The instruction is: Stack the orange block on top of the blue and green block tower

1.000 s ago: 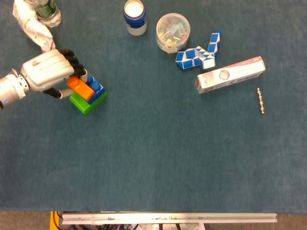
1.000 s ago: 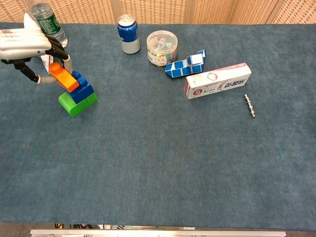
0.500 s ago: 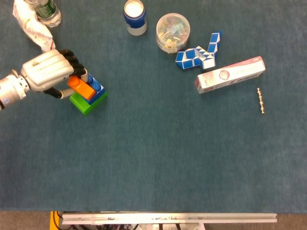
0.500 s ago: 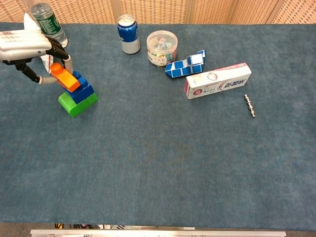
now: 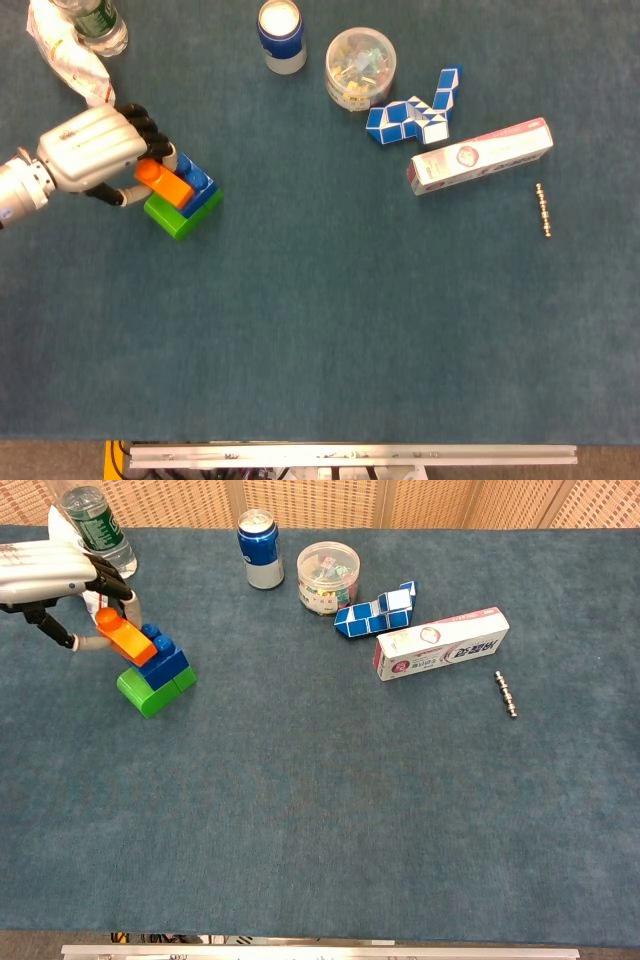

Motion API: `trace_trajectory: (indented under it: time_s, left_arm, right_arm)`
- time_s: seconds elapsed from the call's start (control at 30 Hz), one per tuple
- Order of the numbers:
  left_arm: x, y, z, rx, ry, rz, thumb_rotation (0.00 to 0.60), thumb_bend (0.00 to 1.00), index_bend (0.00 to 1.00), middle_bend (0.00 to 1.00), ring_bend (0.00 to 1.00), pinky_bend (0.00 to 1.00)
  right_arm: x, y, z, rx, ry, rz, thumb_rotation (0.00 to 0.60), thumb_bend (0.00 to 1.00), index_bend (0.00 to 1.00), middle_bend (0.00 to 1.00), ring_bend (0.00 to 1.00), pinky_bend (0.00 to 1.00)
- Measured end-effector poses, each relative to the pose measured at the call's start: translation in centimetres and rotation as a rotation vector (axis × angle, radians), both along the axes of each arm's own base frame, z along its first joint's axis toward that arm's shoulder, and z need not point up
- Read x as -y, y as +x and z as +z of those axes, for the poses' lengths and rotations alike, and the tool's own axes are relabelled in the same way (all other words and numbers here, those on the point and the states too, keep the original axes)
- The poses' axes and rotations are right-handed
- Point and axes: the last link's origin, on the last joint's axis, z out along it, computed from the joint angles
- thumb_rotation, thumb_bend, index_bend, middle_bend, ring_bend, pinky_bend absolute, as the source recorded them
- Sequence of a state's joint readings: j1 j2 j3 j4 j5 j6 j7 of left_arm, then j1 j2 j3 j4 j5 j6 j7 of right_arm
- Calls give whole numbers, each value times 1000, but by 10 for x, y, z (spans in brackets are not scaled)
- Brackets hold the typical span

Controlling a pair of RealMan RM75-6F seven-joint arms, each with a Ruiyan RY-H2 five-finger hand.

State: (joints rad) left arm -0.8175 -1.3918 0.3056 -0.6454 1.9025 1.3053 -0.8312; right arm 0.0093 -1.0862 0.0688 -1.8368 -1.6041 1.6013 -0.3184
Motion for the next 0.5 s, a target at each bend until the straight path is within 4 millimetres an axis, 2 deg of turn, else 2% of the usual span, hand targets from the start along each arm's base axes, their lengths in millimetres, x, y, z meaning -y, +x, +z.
trace_trajectory:
  time_s: [0.5]
  left_arm:
    - [3, 0, -4, 11, -10, -2, 600, 363, 528, 475, 338, 256]
  right_arm:
    - [-2, 1, 1, 2, -2, 2, 600, 253, 340, 381, 390, 404]
